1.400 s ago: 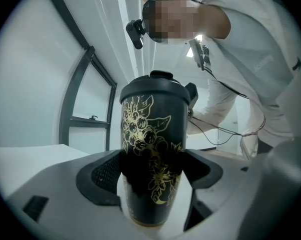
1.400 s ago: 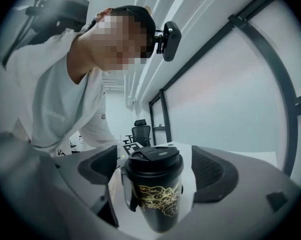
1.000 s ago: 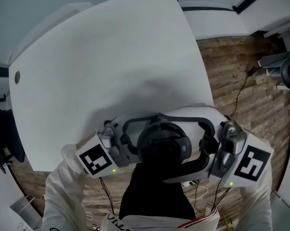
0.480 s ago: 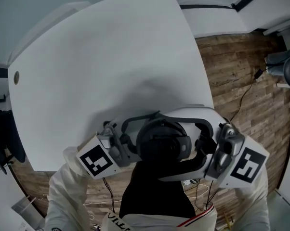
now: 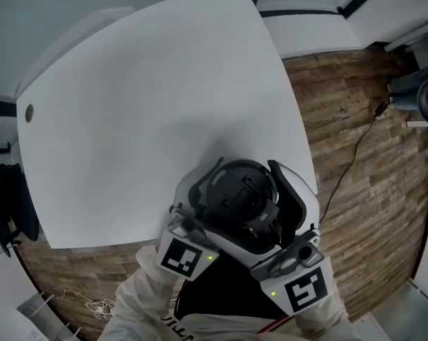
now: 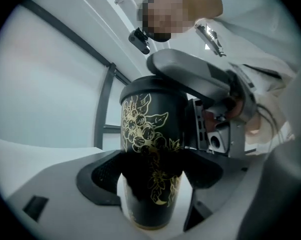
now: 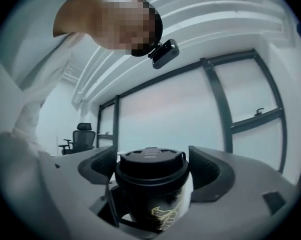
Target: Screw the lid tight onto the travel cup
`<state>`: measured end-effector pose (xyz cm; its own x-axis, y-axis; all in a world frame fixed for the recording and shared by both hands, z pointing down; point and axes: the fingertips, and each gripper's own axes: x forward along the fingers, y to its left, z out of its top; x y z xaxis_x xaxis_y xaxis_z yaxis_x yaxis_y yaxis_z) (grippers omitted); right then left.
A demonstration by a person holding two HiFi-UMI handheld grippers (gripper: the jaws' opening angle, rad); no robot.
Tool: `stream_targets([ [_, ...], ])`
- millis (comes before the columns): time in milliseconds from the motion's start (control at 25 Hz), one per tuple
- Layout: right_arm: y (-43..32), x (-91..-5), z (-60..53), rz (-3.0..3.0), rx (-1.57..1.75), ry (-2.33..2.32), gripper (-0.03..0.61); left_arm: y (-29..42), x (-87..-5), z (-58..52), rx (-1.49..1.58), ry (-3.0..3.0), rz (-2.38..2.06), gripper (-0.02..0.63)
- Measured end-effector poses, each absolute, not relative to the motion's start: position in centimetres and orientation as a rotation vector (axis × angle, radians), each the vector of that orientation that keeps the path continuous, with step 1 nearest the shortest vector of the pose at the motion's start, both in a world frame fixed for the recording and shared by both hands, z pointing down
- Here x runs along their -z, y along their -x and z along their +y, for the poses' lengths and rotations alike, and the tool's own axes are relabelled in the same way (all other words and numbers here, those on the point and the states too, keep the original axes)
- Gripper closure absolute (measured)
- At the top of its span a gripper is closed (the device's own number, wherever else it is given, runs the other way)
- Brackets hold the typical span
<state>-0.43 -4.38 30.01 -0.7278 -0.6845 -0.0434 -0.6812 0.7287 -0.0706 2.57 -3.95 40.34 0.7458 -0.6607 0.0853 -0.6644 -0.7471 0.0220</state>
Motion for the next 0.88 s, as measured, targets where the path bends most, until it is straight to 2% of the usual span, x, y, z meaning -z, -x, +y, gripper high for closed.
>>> stream_targets([
  [120, 0.4, -30.2, -4.3, 2.792, 0.073, 1.282, 0.135, -2.5, -40.5, -3.8, -0.13, -2.854, -1.173, 0.23],
  [280, 0.2, -30.3, -4.0, 2.799, 0.136, 1.172, 0.135, -2.6, -40.5, -3.9, -0.138, -2.895, -1.078, 0.229],
  [440, -0.2, -29.6, -3.2, 2.858, 0.254, 0.818, 0.133, -2.7, -40.5, -3.3, -0.136, -2.981, -0.848, 0.229],
  [880, 2.4, -30.2, -0.9, 3.219, 0.136, -0.264, 0.12, -2.3, -40.4, -1.6, -0.131, -3.092, -0.163, 0.229],
])
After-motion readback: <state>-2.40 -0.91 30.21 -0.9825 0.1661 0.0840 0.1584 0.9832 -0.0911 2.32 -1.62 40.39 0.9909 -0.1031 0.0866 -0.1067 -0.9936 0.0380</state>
